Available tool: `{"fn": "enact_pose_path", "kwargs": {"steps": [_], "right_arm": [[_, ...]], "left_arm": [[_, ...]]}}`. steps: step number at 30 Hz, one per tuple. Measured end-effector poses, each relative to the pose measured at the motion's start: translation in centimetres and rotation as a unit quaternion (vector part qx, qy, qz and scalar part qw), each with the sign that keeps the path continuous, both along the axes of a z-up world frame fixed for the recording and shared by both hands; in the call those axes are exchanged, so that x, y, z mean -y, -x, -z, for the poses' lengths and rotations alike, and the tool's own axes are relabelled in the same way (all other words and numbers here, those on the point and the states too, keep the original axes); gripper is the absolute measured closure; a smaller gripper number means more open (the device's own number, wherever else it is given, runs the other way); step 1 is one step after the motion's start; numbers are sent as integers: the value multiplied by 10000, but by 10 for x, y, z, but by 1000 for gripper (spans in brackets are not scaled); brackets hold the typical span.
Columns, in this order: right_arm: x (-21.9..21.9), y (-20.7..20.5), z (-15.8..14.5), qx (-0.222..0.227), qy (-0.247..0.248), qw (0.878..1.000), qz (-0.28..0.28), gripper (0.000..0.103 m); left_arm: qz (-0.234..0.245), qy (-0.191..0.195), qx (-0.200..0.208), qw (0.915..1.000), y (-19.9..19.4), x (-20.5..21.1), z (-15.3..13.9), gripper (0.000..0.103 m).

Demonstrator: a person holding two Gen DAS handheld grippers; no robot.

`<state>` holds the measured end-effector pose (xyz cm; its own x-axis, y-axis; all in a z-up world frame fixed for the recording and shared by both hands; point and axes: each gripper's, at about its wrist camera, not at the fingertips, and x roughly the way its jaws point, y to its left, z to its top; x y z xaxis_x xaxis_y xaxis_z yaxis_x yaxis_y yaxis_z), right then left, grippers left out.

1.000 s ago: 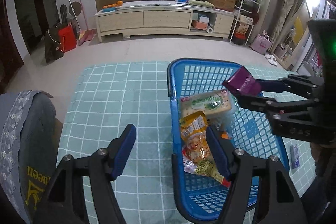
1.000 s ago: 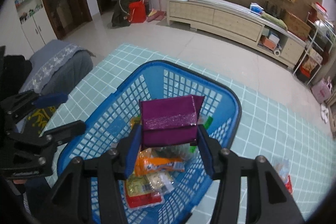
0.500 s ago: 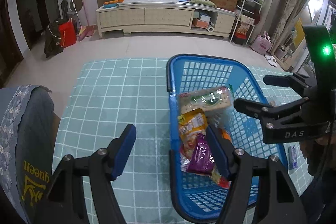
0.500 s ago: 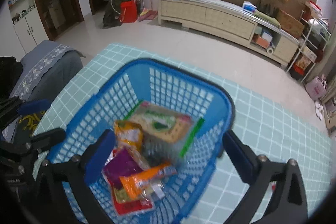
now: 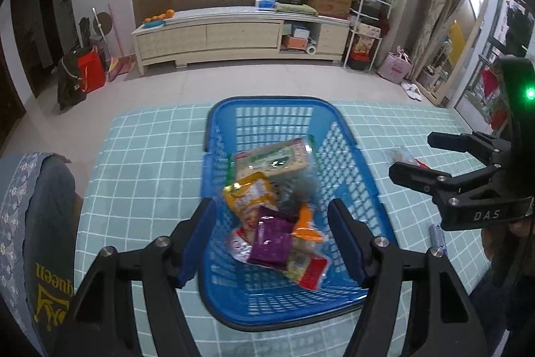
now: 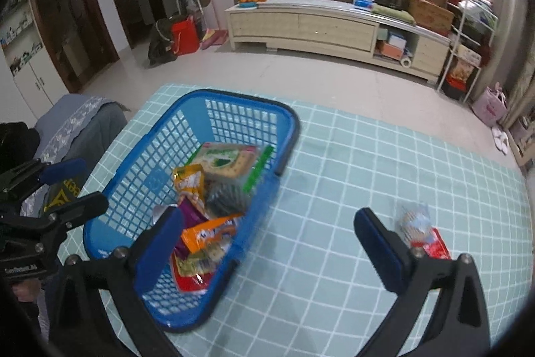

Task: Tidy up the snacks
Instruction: 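Move both tools back toward the red pack and clear bread bag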

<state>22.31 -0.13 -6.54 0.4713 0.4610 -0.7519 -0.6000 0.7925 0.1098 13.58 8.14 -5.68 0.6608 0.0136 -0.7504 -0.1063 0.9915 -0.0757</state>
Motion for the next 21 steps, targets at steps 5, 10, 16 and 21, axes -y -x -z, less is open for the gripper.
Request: {"fn": "enact_pose_path", "kwargs": {"steps": [5, 10, 16, 21], "right_arm": [[27, 4, -4, 13, -50, 9999, 107, 0], [59, 2, -7, 26, -102, 9996, 246, 0], [99, -3, -7, 26, -121, 9990, 425, 0], [126, -10, -3, 10, -79, 9988, 489, 0]], "left_arm": [[177, -62, 8, 9998, -4, 25, -5, 33], [341, 153, 63, 9993, -12, 47, -8, 26], [529, 44, 44, 9986, -21, 80, -10, 26], [703, -23, -17, 9975, -32, 106, -9, 26]]}}
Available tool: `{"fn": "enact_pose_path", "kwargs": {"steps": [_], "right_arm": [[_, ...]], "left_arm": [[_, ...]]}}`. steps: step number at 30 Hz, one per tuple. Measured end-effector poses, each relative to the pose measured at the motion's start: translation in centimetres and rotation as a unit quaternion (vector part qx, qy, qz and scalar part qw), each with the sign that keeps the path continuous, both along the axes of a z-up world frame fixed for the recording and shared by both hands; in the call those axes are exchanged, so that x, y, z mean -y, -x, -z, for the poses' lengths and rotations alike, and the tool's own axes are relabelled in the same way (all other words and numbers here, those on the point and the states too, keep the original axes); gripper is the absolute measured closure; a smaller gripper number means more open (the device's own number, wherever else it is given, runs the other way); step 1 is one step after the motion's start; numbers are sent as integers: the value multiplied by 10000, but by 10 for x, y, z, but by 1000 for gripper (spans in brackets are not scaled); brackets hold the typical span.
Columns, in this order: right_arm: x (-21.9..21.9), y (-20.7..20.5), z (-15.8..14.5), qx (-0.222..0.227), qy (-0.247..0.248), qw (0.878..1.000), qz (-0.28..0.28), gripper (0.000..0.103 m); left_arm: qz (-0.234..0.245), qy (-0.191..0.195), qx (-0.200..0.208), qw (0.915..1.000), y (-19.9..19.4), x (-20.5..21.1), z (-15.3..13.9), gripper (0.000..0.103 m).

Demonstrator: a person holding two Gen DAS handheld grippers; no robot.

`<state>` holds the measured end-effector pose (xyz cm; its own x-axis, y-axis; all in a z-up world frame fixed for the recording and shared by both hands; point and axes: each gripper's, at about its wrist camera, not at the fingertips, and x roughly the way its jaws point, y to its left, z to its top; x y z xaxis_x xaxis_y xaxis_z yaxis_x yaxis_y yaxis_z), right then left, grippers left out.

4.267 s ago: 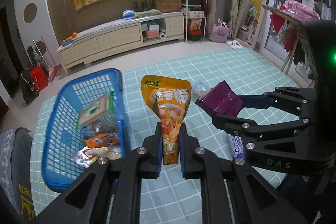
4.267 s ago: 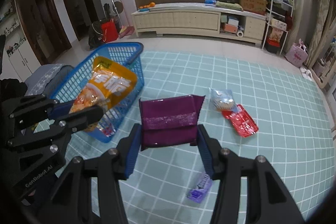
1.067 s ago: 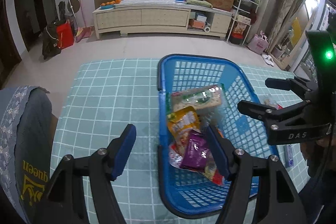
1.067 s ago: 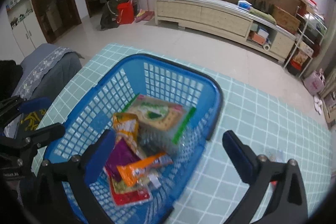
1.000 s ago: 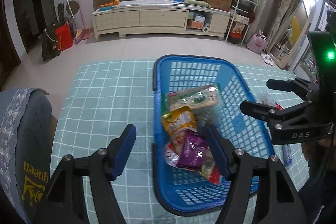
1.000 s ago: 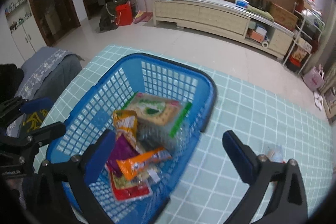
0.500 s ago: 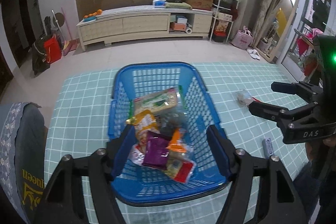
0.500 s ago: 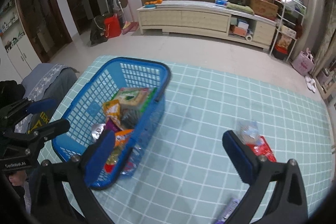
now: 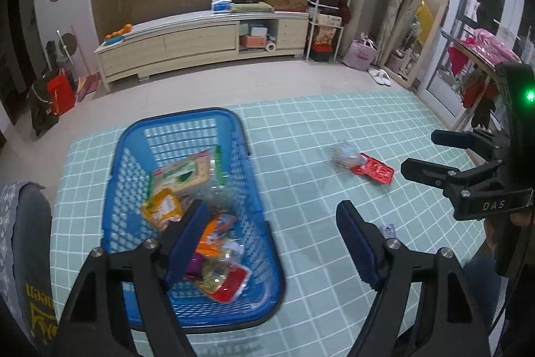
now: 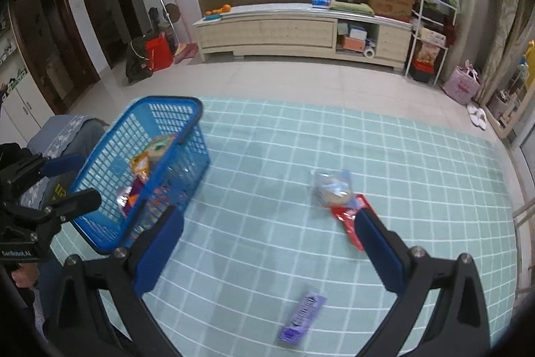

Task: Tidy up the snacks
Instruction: 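Move both tools back toward the red pack and clear bread bag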

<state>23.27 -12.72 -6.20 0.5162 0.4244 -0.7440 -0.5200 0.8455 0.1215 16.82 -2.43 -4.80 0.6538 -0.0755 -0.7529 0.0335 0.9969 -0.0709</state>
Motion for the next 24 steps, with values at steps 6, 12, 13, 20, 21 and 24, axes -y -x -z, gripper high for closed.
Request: {"fn": "enact_pose_path", "kwargs": {"steps": [6, 12, 13, 20, 21, 24], "right_arm": [[21, -7, 4, 144, 294, 9994, -87, 0], [39, -17, 13, 158, 328, 9993, -126, 0], [41, -19, 15, 152, 340, 9992, -135, 0], [57, -47, 34, 127, 513, 9980, -348, 0], [58, -51, 39, 104, 520, 9978, -390, 0], [57, -59, 54, 218, 635, 9965, -505, 0]], "left_arm": [[160, -162, -32, 9997, -12, 25, 1, 25], [288, -130, -167, 9994, -33, 51, 10, 25], [315, -74, -214, 9992, -39, 55, 13, 25], [308, 50, -476, 9984, -68, 80, 36, 25], [308, 38, -487, 9983, -70, 83, 39, 25], [337, -7, -583, 9977, -82, 91, 51, 25]]}}
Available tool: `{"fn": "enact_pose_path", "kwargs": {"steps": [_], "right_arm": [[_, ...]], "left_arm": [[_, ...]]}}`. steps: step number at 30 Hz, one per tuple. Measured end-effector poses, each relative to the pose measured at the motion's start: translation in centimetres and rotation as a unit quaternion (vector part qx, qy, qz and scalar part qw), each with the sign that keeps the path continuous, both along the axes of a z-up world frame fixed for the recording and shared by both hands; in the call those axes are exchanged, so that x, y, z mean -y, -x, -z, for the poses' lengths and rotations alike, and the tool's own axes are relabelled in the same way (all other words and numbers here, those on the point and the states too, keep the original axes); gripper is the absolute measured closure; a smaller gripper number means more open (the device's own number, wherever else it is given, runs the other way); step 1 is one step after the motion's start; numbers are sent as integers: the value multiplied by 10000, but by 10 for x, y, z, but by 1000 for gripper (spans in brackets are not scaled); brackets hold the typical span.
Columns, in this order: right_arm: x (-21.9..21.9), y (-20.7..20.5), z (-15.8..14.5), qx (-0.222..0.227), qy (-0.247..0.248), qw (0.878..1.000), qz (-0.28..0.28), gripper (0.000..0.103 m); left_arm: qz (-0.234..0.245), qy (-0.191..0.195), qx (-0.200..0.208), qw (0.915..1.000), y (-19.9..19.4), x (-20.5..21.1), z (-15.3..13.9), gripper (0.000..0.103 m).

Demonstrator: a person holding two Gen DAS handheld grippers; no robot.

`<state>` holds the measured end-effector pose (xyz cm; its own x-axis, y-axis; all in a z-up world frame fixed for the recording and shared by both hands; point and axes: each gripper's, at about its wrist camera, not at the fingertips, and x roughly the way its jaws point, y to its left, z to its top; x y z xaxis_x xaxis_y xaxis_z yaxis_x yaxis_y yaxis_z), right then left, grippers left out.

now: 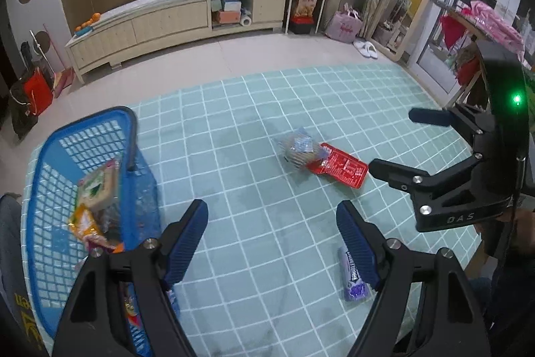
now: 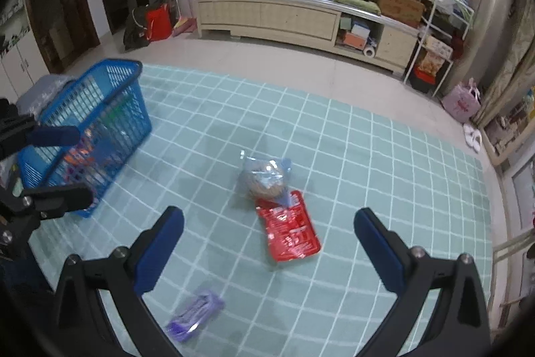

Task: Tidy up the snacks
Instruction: 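Move both tools back toward the red pack and clear bread bag, then close the right gripper on the red pack and lift it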

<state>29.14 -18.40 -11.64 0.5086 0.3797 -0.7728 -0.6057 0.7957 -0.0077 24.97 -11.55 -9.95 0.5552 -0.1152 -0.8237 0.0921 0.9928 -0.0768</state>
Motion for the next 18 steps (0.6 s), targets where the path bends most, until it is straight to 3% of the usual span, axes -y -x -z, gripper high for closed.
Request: {"fn": "enact_pose_path", "kwargs": {"steps": [6, 10, 18], "right_arm": [[4, -26, 39, -309, -21, 9995, -87, 0], [13, -42, 62, -640, -402, 9971, 69, 0], [-4, -57, 89, -624, -8, 9979, -170, 0]], "left_arm": [[-122, 96, -267, 9995, -22, 2, 31, 25], [-107, 25, -405, 9991, -32, 5, 49, 25], [-72, -51, -609, 9981, -50, 5, 75, 25]]}}
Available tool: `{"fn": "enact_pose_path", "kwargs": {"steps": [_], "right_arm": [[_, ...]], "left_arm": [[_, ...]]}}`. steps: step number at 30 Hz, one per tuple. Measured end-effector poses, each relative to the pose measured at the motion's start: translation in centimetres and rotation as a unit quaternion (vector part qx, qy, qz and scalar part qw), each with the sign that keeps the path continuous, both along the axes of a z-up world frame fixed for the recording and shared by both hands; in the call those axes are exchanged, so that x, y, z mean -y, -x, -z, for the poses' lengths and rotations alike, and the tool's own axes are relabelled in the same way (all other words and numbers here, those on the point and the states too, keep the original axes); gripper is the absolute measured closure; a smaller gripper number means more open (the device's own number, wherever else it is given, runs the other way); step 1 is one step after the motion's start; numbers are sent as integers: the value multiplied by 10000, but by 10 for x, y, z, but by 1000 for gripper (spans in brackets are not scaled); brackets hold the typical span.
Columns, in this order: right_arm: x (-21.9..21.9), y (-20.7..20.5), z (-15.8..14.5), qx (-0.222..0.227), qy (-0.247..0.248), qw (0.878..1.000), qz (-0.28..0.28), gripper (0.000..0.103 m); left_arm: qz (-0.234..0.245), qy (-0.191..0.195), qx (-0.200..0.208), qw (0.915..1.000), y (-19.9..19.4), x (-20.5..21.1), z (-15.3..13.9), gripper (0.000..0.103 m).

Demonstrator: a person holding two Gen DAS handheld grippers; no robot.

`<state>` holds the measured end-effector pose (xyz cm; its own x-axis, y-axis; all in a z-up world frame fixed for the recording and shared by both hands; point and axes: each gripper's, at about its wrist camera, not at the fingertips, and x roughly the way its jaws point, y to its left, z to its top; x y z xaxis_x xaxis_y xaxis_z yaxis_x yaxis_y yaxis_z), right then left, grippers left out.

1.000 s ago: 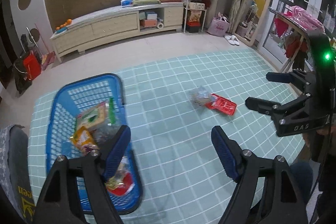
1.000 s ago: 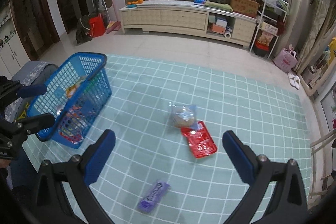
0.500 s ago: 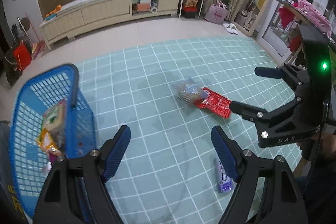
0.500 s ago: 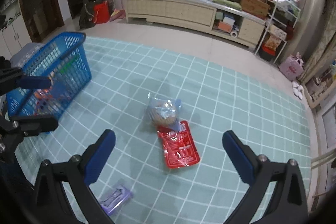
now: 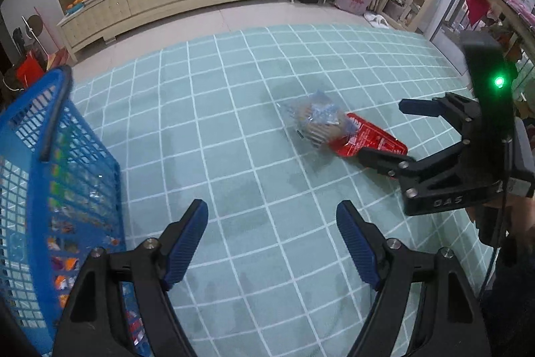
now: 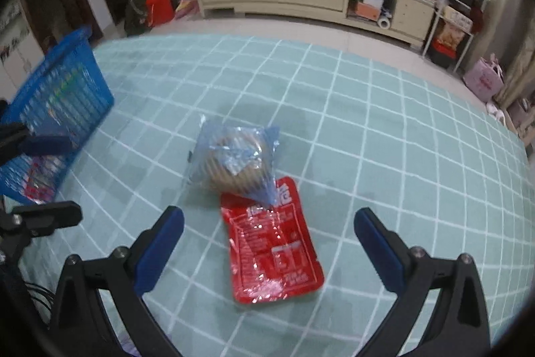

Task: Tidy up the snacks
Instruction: 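Close the right gripper on the red pack and lift it, then hold the red pack up with the right gripper while the left gripper approaches the clear bread bag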

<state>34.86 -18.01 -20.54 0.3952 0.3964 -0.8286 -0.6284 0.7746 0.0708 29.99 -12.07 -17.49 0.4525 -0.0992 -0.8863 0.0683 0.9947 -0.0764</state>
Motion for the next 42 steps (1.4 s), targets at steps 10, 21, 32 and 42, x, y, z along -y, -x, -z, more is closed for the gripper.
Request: {"fn": "enact_pose_path", "kwargs": {"steps": [10, 21, 32, 42], "right_arm": [[3, 0, 16, -88, -29, 9999, -134, 6], [3, 2, 23, 50, 218, 9991, -373, 27], [12, 2, 17, -132, 103, 9988, -451, 72], [20, 16, 2, -164, 229, 9996, 1, 74]], "left_arm": [[-50, 87, -104, 9999, -4, -7, 13, 25], [-175, 61, -101, 9998, 0, -16, 7, 25], [-203, -28, -106, 9997, 1, -13, 4, 25], [-91, 38, -40, 9999, -6, -4, -13, 25]]}}
